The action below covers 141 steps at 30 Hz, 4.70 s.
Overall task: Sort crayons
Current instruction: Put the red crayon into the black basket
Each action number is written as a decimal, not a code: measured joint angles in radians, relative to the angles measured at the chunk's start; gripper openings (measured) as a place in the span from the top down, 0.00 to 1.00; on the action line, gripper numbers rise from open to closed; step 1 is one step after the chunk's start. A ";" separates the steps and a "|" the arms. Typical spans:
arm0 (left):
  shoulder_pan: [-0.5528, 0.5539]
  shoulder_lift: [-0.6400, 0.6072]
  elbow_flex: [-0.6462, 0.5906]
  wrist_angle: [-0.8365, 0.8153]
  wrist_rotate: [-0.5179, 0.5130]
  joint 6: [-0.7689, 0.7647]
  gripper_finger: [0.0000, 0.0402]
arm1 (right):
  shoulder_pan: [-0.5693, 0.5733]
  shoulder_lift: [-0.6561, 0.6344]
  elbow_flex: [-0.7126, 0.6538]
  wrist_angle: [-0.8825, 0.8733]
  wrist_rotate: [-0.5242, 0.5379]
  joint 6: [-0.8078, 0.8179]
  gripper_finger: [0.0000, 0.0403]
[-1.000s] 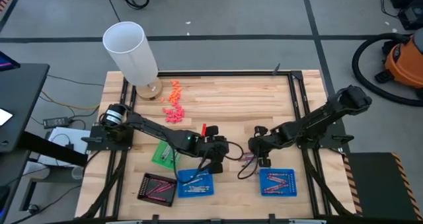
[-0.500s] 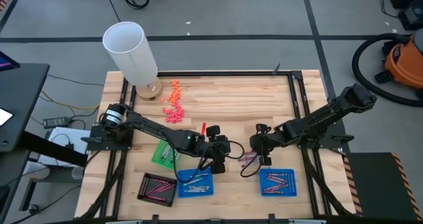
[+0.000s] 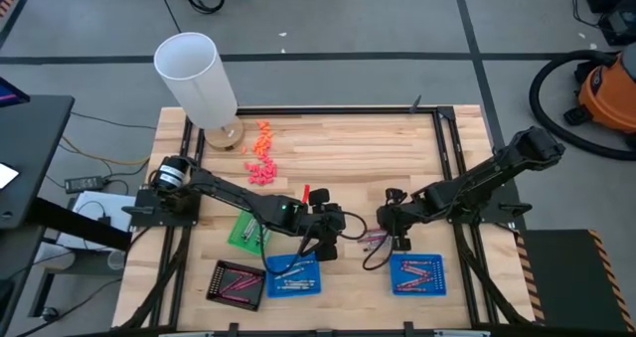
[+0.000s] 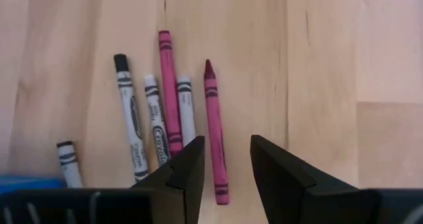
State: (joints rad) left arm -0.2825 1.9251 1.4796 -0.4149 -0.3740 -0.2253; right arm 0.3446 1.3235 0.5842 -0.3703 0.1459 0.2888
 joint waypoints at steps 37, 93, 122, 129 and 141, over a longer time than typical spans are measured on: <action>0.038 -0.135 0.000 -0.018 -0.059 -0.030 0.52 | -0.050 0.153 0.004 0.042 -0.037 -0.079 0.68; 0.003 -0.038 0.000 0.136 -0.130 0.084 0.52 | 0.088 -0.231 0.024 0.044 0.176 -0.133 0.90; 0.031 -0.042 0.000 0.174 -0.023 0.139 0.52 | 0.095 -0.226 0.024 0.287 0.259 -0.237 0.90; 0.031 -0.042 0.000 0.218 -0.022 0.143 0.52 | 0.095 -0.226 0.019 0.295 0.261 -0.232 0.90; 0.031 -0.042 0.000 0.248 -0.021 0.139 0.52 | 0.095 -0.226 0.005 0.318 0.264 -0.232 0.90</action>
State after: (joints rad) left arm -0.2520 1.8832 1.4792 -0.1665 -0.3954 -0.0861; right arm 0.4393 1.0973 0.5892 -0.0523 0.4100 0.0563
